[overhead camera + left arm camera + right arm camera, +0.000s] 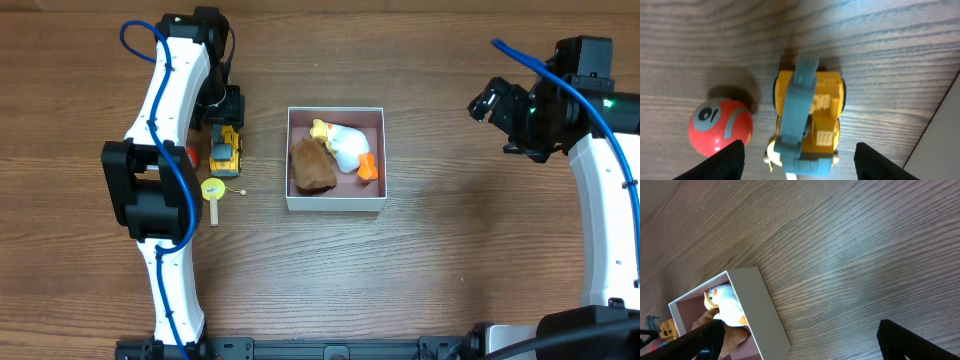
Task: Pack container
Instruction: 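Reach the left gripper to the yellow toy excavator and grasp it, then carry the excavator over the box and lower it inside, then release the excavator in the box and press it down with left gripper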
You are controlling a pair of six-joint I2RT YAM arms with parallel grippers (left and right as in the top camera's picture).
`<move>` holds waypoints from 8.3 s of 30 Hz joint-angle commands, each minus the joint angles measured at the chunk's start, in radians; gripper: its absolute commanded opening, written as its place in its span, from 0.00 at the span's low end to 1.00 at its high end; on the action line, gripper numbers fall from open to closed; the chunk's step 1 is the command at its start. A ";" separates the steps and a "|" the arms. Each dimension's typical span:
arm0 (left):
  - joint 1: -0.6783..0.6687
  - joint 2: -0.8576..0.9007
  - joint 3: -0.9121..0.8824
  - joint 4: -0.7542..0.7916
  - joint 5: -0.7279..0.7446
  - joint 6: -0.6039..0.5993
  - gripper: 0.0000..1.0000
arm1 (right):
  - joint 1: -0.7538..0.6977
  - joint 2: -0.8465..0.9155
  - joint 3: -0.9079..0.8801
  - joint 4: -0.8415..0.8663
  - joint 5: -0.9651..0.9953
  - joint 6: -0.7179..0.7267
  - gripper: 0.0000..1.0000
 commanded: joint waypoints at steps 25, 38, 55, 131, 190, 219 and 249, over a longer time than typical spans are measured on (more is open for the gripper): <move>-0.074 -0.507 -0.065 -0.128 -0.156 -0.119 0.69 | -0.002 -0.031 0.014 0.003 0.000 0.005 1.00; -0.072 -0.611 -0.611 0.336 -0.061 -0.085 0.79 | -0.002 -0.031 0.014 0.003 0.000 0.005 1.00; -0.038 -0.381 -0.674 0.519 -0.024 -0.054 0.81 | -0.002 -0.031 0.014 0.003 0.000 0.005 1.00; -0.659 -0.406 -0.532 0.575 0.013 -0.074 0.45 | -0.002 -0.031 0.014 0.003 0.000 0.005 1.00; -0.542 -0.398 -0.514 0.588 0.104 0.765 1.00 | -0.002 -0.031 0.014 0.003 0.000 0.005 1.00; -0.580 -0.301 -0.337 0.467 0.484 0.585 0.20 | -0.002 -0.031 0.014 0.003 0.000 0.005 1.00; -0.549 -0.107 -0.351 0.426 0.150 0.338 0.18 | -0.002 -0.031 0.014 0.003 0.000 0.005 1.00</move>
